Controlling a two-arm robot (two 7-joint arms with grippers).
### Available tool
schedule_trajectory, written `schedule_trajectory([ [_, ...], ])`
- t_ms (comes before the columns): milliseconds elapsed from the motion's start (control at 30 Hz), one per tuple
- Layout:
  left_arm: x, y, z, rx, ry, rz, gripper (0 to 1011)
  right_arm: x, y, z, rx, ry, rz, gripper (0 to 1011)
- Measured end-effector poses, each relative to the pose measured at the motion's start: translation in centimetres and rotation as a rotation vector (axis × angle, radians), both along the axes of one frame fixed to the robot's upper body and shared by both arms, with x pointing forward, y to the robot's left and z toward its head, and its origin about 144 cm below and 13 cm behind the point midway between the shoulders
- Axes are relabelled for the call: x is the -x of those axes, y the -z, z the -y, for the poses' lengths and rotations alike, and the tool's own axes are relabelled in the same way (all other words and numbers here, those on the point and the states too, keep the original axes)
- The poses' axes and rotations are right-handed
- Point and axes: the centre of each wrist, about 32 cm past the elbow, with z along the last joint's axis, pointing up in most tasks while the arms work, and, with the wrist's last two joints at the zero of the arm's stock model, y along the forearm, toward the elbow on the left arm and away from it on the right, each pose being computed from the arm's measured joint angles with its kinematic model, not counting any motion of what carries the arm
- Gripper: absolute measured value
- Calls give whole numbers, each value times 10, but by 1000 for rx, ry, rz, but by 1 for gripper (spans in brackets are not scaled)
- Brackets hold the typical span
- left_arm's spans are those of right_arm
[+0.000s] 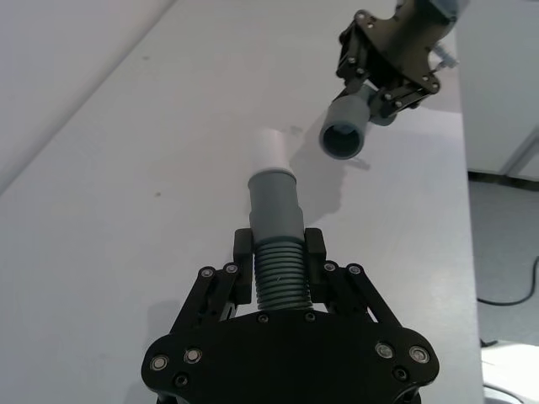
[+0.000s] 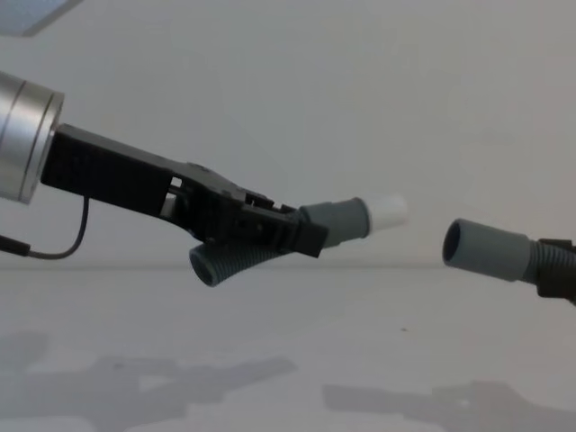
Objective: Use both hands to pick up one end of the pipe from the table, align the ends, and insert them.
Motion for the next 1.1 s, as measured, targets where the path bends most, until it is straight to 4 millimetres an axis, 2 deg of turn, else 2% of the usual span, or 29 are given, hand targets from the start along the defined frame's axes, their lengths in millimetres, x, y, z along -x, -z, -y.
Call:
schedule_trajectory([
  [1100, -13, -1, -5, 0, 127, -116, 342, -7, -3, -1, 17, -4, 0, 156],
])
